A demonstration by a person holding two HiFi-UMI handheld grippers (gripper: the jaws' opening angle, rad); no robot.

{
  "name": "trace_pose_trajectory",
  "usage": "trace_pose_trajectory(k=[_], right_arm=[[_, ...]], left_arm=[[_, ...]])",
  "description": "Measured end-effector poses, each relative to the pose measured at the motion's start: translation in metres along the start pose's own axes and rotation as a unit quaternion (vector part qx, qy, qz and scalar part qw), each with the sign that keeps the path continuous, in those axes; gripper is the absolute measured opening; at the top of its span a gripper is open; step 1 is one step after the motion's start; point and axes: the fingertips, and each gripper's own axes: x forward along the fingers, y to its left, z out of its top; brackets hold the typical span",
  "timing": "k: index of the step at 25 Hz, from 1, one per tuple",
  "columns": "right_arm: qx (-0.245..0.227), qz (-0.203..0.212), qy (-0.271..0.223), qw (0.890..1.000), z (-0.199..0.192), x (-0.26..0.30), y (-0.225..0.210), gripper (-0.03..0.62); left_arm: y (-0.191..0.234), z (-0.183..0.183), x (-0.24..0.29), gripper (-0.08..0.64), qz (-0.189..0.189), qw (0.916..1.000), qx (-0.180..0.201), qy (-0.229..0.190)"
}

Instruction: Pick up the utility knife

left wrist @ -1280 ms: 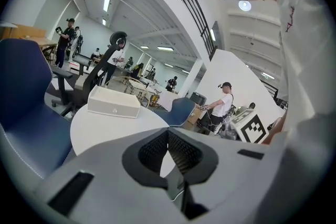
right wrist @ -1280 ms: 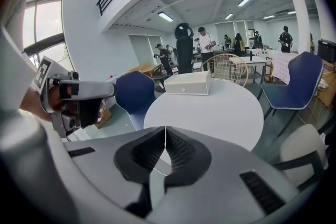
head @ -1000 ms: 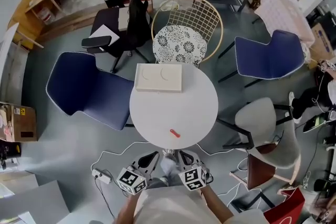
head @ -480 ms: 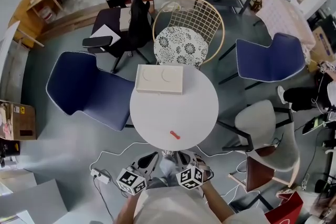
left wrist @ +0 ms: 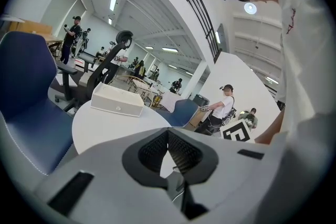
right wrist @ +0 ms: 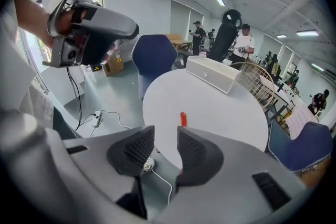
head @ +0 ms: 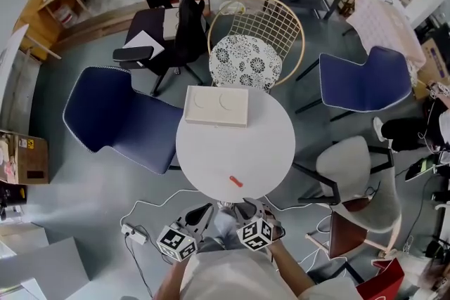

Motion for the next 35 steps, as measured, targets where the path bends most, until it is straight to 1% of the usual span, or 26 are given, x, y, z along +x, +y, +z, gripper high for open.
trace_pose_trajectory(k=[5, 11, 16, 20, 26, 30, 31, 32, 33, 35], right_arm=[[0.002, 0.008, 0.015, 1.000, -0.002, 0.020, -0.005, 0.144], [0.027, 0.004, 0.032, 0.999, -0.004, 0.047, -0.027, 0.143], [0.026, 0.014, 0.054, 0.998, -0.004, 0.069, -0.040, 0.143], [0.035, 0.025, 0.066, 0.997, -0.004, 0.082, -0.044, 0.143], [0.040, 0.035, 0.056, 0.997, -0.005, 0.086, -0.044, 0.143], [0.040, 0.033, 0.063, 0.997, -0.004, 0.086, -0.044, 0.143], [0.040, 0.034, 0.065, 0.996, -0.004, 0.087, -0.044, 0.140], [0.042, 0.036, 0.067, 0.996, -0.004, 0.087, -0.044, 0.123], [0.044, 0.037, 0.070, 0.996, -0.003, 0.088, -0.044, 0.087], [0.046, 0.037, 0.072, 0.996, -0.003, 0.088, -0.045, 0.086]], left_arm=[[0.002, -0.002, -0.002, 0.012, 0.005, 1.0000, -0.003, 0.002], [0.000, -0.004, -0.002, 0.012, 0.007, 0.9999, -0.006, 0.005], [-0.001, -0.007, -0.003, 0.012, 0.010, 0.9999, -0.010, 0.007], [0.000, -0.009, -0.005, 0.012, 0.014, 0.9998, -0.012, 0.009], [0.004, -0.010, -0.007, 0.012, 0.017, 0.9997, -0.010, 0.014], [0.003, -0.009, -0.004, 0.012, 0.012, 0.9998, -0.008, 0.016], [0.003, -0.009, -0.003, 0.012, 0.011, 0.9998, -0.007, 0.017], [0.003, -0.010, -0.003, 0.012, 0.010, 0.9998, -0.007, 0.018], [0.003, -0.010, -0.002, 0.012, 0.009, 0.9998, -0.007, 0.019], [0.004, -0.010, -0.001, 0.012, 0.008, 0.9997, -0.009, 0.020]])
